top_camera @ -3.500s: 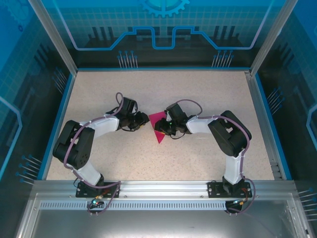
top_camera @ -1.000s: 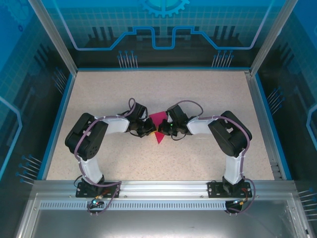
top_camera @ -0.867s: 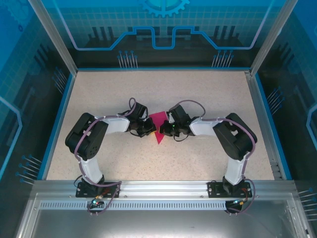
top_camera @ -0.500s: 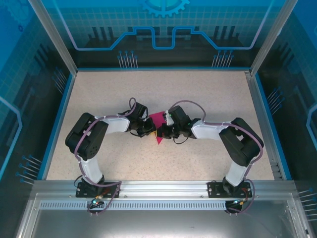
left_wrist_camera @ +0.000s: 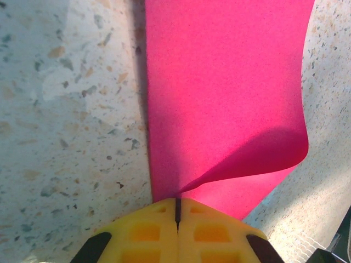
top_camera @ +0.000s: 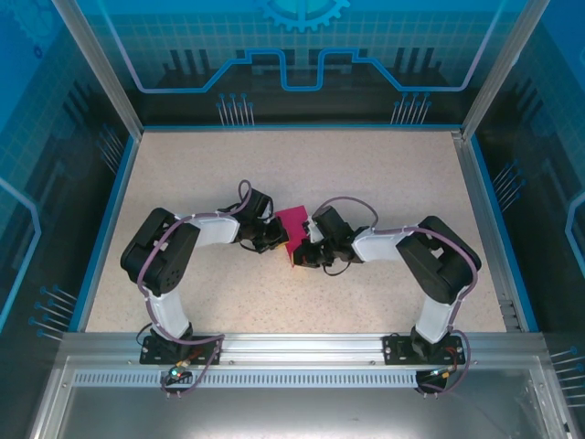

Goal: Fold a paper plane with a square sheet of paper (pick it up from the middle)
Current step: Third fold the triangle at the center of the table.

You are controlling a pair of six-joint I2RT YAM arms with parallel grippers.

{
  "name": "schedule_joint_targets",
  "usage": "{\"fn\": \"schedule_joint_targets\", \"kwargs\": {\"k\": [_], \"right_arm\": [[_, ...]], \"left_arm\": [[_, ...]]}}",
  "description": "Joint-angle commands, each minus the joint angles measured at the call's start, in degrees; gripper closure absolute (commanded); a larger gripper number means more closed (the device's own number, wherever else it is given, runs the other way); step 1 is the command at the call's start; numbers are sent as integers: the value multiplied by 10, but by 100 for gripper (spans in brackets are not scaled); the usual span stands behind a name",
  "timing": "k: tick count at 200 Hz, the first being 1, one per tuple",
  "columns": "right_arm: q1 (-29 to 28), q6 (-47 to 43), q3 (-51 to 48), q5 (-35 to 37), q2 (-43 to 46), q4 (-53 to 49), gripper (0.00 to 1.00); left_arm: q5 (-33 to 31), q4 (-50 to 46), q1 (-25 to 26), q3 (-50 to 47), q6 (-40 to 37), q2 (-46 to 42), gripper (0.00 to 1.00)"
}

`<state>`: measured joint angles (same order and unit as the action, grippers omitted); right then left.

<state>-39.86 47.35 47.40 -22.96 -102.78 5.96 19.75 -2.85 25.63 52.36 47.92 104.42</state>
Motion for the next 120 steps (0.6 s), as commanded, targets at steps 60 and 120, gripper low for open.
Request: {"fn": "schedule_joint_targets", "kwargs": {"k": [60,120], "right_arm": [[-7,-4,-5,1,-21,-10,100],[-7,-8,-3,-8,0,-8,100]], "left_arm": [[-40,-47,4,-11,-5,18,93],[-40,-49,4,-9,-6,19,93]]}}
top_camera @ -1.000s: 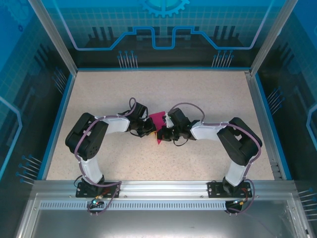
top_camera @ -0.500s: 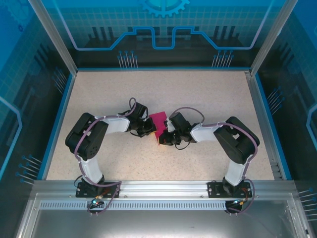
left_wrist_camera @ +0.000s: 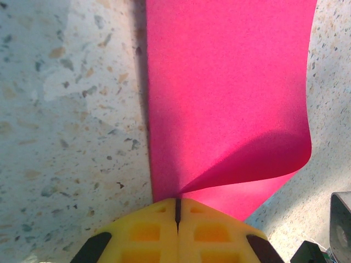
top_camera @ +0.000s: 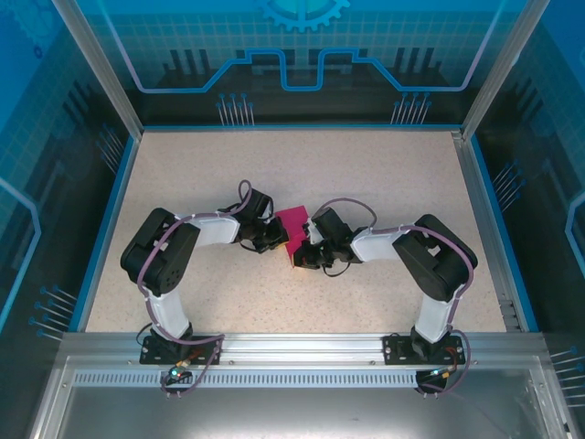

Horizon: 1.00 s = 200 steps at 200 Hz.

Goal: Fold a paper plane with a square sheet of paper (pick it up from the middle)
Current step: Third fold the triangle at the center of the table.

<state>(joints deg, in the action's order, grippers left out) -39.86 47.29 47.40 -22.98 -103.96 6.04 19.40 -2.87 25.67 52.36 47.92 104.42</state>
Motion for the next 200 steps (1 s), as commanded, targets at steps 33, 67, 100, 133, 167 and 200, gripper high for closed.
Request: {"fn": "schedule_joint_targets", "kwargs": {"k": [33,67,100,133,167,200], "right_arm": [[-13,-20,1,-10,34,-14,100],[-16,-15,4,-5,13,-14,100],[-19,-15,15,1,-14,-28,100],[-20,-22,27,4,-19,-59,100],[-7,-26,27,16,43,-61,100],[24,-31,35,17,48,-58,100]], "left_arm": [[-35,-48,3,-11,-6,18,93],[-34,-45,3,-11,-5,19,93],[-34,-47,3,-11,-5,18,93],[-35,-49,3,-10,-6,17,93],[-35,-52,3,-10,-8,15,93],[-35,-52,3,-9,-8,17,93]]}}
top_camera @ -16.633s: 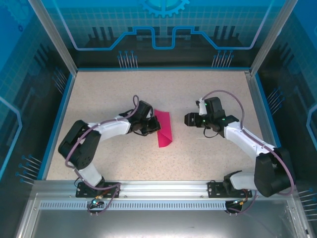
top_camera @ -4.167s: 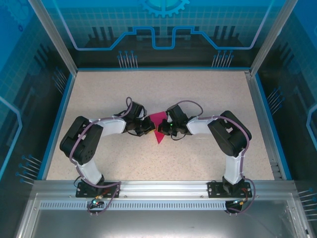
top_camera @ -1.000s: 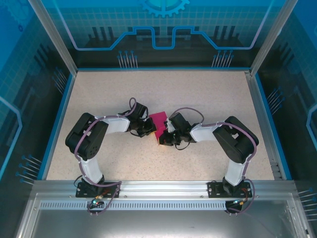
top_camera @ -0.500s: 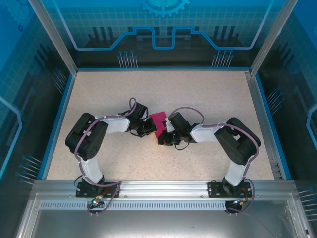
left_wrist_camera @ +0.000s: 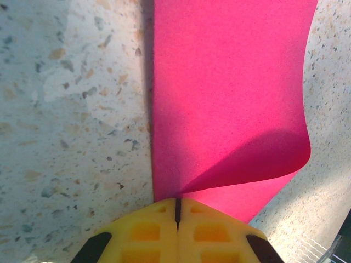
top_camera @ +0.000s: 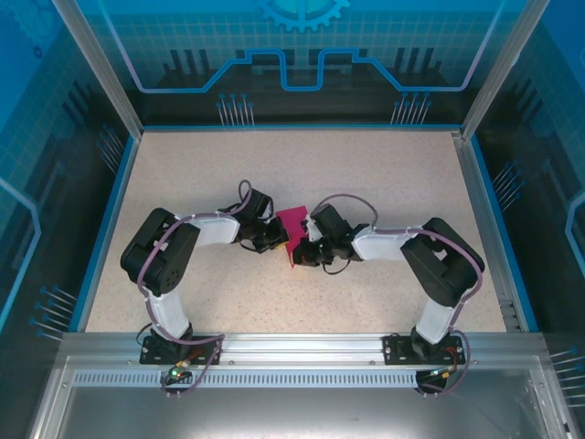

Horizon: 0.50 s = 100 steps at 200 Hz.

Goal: Fold a paper plane with a square sheet of paper (pick it up from the middle)
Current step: Third fold the triangle at the center of the table.

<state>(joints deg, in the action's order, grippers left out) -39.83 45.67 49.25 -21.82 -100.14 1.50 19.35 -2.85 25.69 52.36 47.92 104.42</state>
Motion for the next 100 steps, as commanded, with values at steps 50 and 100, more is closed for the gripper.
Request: {"fn": "schedule_joint_targets", "kwargs": {"k": [50,100], "right_arm": [[29,-20,57,-2,-38,-17,100],[33,-11,62,34,-68,-56,100]], "left_arm": [[-33,-56,3,-5,-12,19,93],[-33,-59,3,-4,-18,18,93]]}}
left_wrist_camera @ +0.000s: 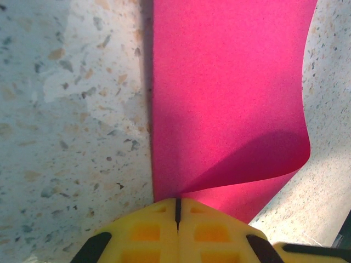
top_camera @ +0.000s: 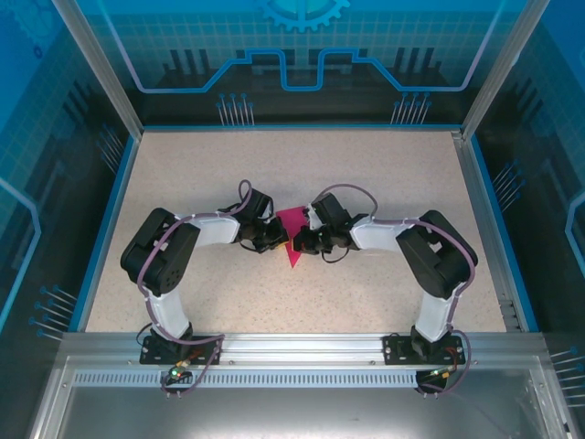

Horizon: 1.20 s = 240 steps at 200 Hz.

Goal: Fold a paper plane with a square sheet of paper (pick it up from the middle)
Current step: Third fold the triangle at the center of the table.

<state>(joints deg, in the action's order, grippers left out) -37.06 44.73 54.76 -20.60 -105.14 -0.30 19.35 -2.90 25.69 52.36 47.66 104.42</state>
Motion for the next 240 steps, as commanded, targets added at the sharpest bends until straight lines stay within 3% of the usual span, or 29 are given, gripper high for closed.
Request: {"fn": "schedule_joint_targets", "kwargs": {"k": [1,49,94,210,240], "right_arm": [[5,-1,6,23,-19,-38,100],[9,9,20,29,-23,-72,100],[15,10,14,19,23,-31,100],[45,40,35,87,-33,-105,100],[45,30,33,49,-6,-67,100]], "left_arm": [[-32,-59,3,-4,-15,18,93],[-34,-62,3,-3,-17,18,93],[-34,-63,3,-2,-20,18,93],[-34,-65,3,-4,-21,17,93],[-35,-65,3,-5,-22,15,93]]}}
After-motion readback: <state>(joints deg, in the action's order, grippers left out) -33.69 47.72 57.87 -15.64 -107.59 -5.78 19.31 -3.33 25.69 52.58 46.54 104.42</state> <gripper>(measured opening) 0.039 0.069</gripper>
